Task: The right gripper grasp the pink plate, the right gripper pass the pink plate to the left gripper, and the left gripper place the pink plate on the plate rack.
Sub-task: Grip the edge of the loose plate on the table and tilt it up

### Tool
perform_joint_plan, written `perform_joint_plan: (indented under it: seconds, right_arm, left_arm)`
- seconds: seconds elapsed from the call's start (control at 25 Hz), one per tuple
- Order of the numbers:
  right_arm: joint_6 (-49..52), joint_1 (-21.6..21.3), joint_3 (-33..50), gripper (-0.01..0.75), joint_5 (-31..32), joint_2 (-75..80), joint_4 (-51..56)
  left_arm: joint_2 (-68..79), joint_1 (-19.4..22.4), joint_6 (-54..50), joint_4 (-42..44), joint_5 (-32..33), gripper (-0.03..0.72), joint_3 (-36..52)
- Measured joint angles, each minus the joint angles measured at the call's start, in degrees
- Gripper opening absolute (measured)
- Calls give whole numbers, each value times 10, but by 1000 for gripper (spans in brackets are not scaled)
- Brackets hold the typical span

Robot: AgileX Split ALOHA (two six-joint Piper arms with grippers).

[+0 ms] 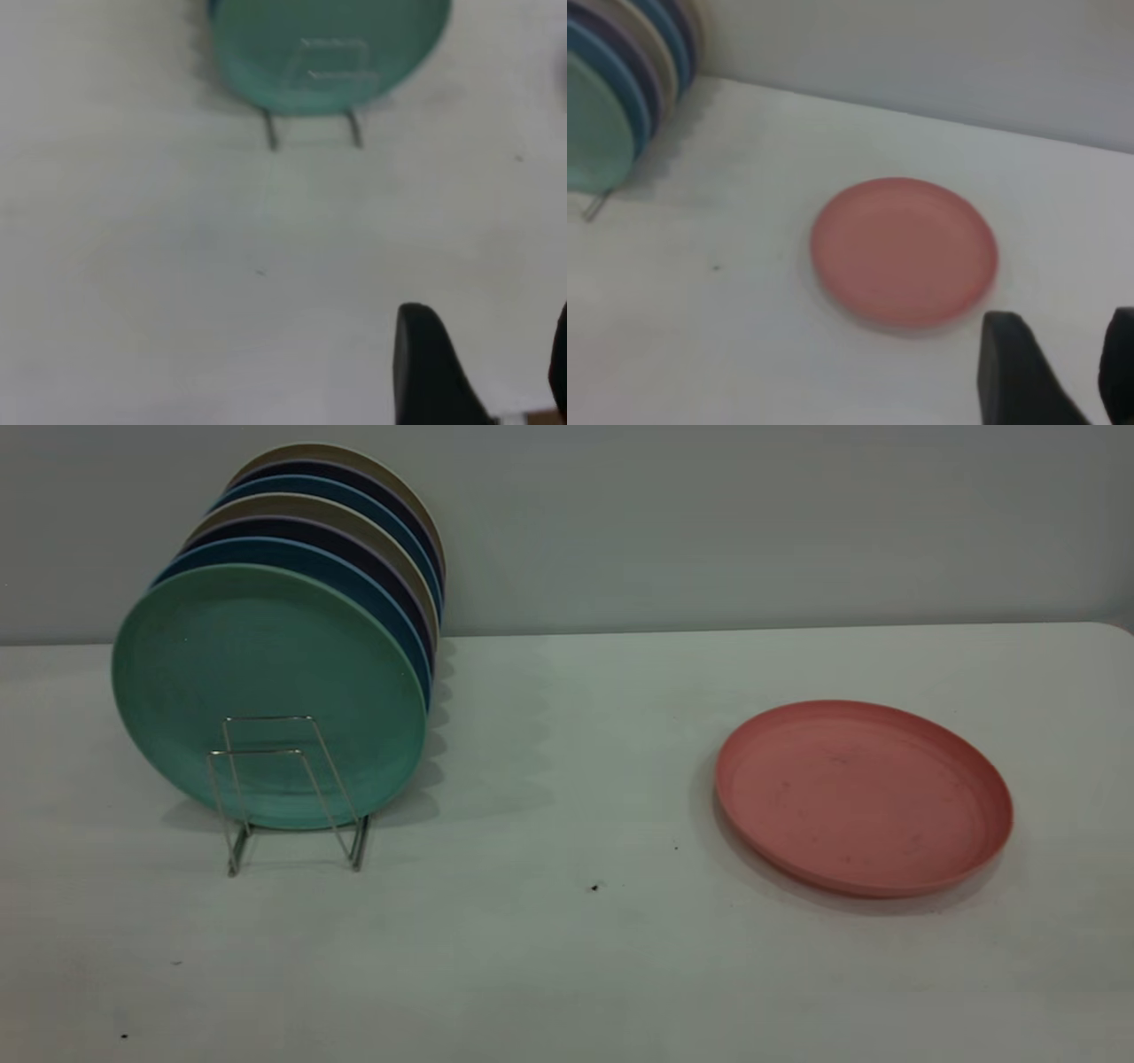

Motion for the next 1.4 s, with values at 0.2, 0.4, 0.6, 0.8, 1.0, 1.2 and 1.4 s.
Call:
perform_joint_plan:
  seconds: [0.2,0.4,0.6,0.8,1.0,1.2,1.4]
  right_arm:
    - [-95,0,0,267,-29,109,114]
    - [-208,0,0,268,-53,238,229]
    - [-303,0,0,303,-111,380,338]
    - [-392,0,-2,411,-185,517,442]
    - [-442,-3,-43,449,-233,650,486]
    - [-451,-58,-130,446,-190,802,491]
    - [-454,-147,-226,446,-99,940,491]
  left_arm:
    - [97,0,90,-117,-48,385,0]
    - [186,0,229,-254,-89,427,0]
    - [270,0,365,-378,-123,454,0]
    - [320,0,462,-488,-161,456,0]
    - [323,0,496,-510,-179,456,0]
    - [323,0,497,-511,-179,456,0]
    - [323,0,499,-511,-179,456,0]
